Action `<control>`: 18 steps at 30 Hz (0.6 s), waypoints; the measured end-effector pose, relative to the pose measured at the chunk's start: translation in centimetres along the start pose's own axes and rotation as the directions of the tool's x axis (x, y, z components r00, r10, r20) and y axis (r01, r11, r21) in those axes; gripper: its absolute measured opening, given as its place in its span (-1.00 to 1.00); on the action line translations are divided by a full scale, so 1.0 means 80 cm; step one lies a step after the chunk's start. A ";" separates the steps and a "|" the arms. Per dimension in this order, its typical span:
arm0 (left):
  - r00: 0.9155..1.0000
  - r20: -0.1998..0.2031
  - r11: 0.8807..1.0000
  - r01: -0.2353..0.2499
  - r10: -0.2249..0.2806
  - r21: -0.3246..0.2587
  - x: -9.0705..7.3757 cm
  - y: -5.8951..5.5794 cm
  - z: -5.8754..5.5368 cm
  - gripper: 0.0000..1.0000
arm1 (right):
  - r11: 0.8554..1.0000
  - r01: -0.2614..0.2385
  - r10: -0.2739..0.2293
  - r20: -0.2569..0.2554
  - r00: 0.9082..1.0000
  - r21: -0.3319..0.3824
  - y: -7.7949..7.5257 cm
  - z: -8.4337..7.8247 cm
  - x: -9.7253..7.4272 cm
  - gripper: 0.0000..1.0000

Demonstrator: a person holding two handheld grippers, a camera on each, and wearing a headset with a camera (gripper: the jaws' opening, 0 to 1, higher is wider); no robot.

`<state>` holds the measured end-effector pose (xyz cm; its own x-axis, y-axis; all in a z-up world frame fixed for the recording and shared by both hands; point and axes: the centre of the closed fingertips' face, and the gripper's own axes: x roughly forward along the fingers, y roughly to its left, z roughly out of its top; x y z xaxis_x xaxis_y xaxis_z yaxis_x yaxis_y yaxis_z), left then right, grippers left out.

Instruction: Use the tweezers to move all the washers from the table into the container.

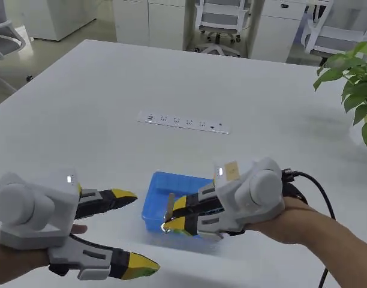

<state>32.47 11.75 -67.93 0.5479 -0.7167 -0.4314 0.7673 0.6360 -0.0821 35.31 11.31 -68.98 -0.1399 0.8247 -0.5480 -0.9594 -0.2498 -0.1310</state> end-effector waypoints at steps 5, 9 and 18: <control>1.000 0.014 1.000 -0.018 0.018 0.005 -0.002 -0.005 0.003 0.76 | 1.000 0.019 -0.019 0.008 1.000 -0.006 -0.017 0.000 -0.005 -0.84; 0.999 0.025 0.999 -0.037 0.037 0.011 -0.006 -0.001 0.004 0.80 | 0.999 0.032 -0.032 0.008 0.999 -0.010 -0.028 -0.004 -0.008 -0.84; 0.997 0.027 0.998 -0.066 0.066 0.009 -0.010 0.006 0.004 0.94 | 0.999 0.045 -0.045 0.009 0.999 -0.014 -0.049 -0.011 -0.007 -0.83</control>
<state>32.51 12.49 -67.32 0.6061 -0.6806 -0.4117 0.7322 0.6796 -0.0456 39.39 11.40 -68.93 -0.0993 0.8396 -0.5340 -0.9612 -0.2197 -0.1667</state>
